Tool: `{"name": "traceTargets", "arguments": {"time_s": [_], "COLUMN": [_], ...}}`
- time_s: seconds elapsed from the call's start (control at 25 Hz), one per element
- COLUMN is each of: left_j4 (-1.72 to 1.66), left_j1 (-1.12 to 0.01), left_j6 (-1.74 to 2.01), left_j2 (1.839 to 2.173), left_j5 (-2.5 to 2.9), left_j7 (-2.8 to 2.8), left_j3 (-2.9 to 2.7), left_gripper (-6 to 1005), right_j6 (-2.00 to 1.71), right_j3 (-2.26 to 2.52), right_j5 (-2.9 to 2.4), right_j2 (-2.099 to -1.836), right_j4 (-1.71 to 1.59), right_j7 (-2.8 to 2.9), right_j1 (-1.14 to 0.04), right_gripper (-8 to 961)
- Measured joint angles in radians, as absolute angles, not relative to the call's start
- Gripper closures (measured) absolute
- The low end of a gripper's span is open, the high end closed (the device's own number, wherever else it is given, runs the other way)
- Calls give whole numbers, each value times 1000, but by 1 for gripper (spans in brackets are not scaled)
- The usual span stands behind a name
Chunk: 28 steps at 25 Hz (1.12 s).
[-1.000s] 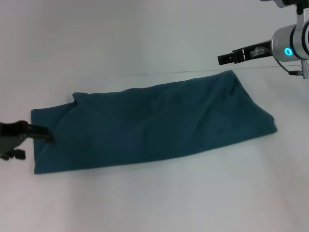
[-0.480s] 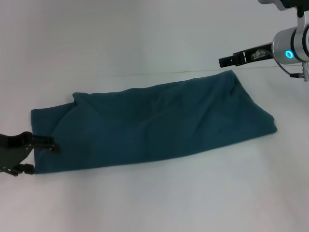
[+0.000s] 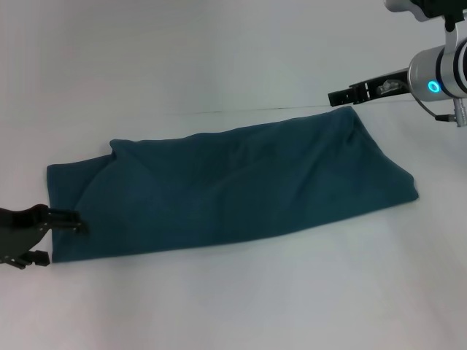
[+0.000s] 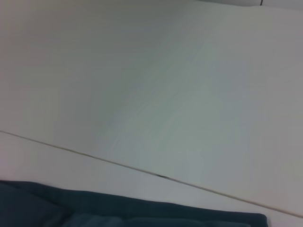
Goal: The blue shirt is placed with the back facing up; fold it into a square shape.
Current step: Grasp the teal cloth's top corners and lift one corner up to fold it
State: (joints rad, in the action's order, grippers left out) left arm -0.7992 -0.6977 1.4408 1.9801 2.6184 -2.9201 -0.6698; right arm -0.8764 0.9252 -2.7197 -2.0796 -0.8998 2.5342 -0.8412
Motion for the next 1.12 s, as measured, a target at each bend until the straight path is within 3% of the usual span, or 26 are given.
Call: {"name": "traceTargets", "arguments": {"time_s": [1.12], "left_j4": [-710], "left_j1": [-724], "left_j6": [1348], "left_j2": [1991], "left_j5": [2611], "left_j7": [-2884], "left_j3": [-693], "left_gripper": [63], "right_j6": [-884], "right_j3": [943], "right_j5": [-2721], "right_j2": [-2085], "right_j4": [-896], "right_j7": [2538], "right_j1": [-839], "right_gripper": [26]}}
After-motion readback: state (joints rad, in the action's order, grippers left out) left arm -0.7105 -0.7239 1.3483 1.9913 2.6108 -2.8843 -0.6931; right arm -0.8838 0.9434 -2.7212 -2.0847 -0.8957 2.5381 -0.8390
